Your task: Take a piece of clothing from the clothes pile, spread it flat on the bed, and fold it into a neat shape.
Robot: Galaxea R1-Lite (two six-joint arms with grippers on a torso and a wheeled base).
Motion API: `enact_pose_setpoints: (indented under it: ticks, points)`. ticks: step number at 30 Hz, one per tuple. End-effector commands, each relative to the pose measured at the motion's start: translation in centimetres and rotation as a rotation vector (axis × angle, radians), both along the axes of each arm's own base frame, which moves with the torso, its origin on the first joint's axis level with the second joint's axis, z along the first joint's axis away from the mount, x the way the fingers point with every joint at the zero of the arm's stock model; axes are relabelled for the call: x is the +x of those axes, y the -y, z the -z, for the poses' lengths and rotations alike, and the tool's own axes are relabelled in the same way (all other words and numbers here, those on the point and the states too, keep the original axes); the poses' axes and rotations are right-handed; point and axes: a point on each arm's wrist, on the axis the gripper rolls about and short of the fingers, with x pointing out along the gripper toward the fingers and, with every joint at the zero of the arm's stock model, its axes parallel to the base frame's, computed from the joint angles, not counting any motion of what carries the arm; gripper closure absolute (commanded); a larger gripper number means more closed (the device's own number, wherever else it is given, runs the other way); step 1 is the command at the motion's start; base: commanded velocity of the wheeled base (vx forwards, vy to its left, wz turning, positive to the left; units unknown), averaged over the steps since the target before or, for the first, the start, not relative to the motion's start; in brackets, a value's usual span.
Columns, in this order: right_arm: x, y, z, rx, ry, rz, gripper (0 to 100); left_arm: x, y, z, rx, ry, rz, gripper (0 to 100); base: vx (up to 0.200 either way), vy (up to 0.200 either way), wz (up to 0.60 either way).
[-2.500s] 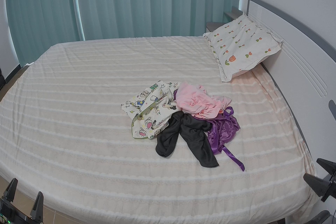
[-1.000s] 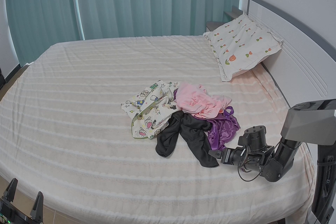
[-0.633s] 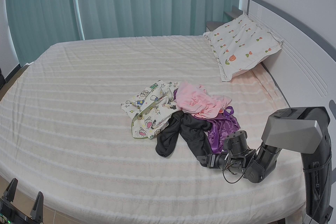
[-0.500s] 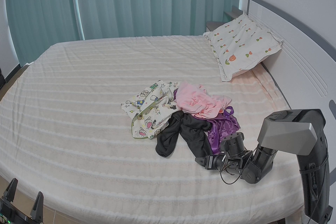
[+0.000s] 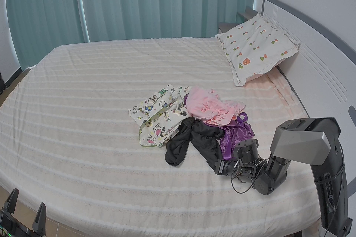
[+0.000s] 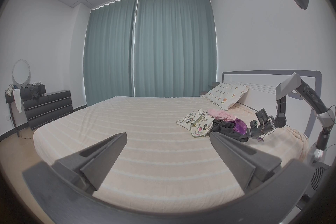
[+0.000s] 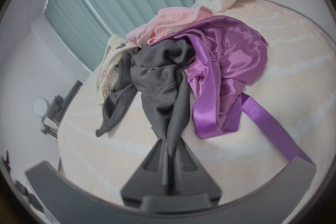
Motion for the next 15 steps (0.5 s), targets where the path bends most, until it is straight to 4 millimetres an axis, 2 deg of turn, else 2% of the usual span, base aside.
enact_pose_setpoints:
  ticks: [1, 2, 4, 5, 6, 7, 9, 11, 12, 14, 15]
  points:
    - [-1.0, 1.0, -1.4, 0.119, -0.026, 0.007, 100, 0.0, 0.0, 0.5, -0.001, 0.002, -0.001, 0, 0.000, 0.000, 0.00]
    - [-1.0, 1.0, -1.4, 0.119, -0.026, 0.007, 100, 0.0, 0.0, 0.5, -0.001, 0.002, -0.001, 0, 0.000, 0.000, 0.00]
    - [-2.7, 2.7, -3.8, 0.218, -0.047, 0.014, 100, 0.0, 0.0, 0.5, -0.001, 0.002, -0.001, 0, 0.000, 0.000, 0.00]
    - [-3.0, 2.9, -4.1, 0.230, -0.050, 0.014, 100, 0.0, 0.0, 0.5, -0.001, 0.002, -0.001, 0, 0.000, 0.000, 0.00]
    - [-4.0, 3.8, -5.2, 0.271, -0.061, 0.010, 100, 0.0, 0.0, 0.5, -0.001, 0.002, -0.001, 0, 0.000, 0.000, 0.00]
    - [-4.0, 3.8, -5.2, 0.271, -0.061, 0.010, 100, 0.0, 0.0, 0.5, -0.001, 0.002, -0.001, 0, 0.000, 0.000, 0.00]
    - [-6.3, 5.2, -6.7, 0.326, -0.097, -0.001, 100, 0.0, 0.0, 0.5, -0.001, 0.002, -0.001, 0, 0.000, 0.000, 0.00]
    - [-7.1, 5.6, -7.1, 0.344, -0.107, -0.004, 100, 0.0, 0.0, 0.5, -0.001, 0.002, -0.001, 0, 0.000, 0.000, 0.00]
    - [-8.9, 6.3, -7.4, 0.359, -0.132, -0.011, 100, 0.0, 0.0, 0.5, -0.001, 0.002, -0.001, 0, 0.000, 0.000, 0.00]
    - [-9.9, 6.6, -7.5, 0.366, -0.136, -0.018, 100, 0.0, 0.0, 0.5, -0.001, 0.002, -0.001, 0, 0.000, 0.000, 0.00]
    - [-11.2, 6.9, -7.5, 0.369, -0.133, -0.030, 100, 0.0, 0.0, 0.5, -0.001, 0.002, -0.001, 0, 0.000, 0.000, 0.00]
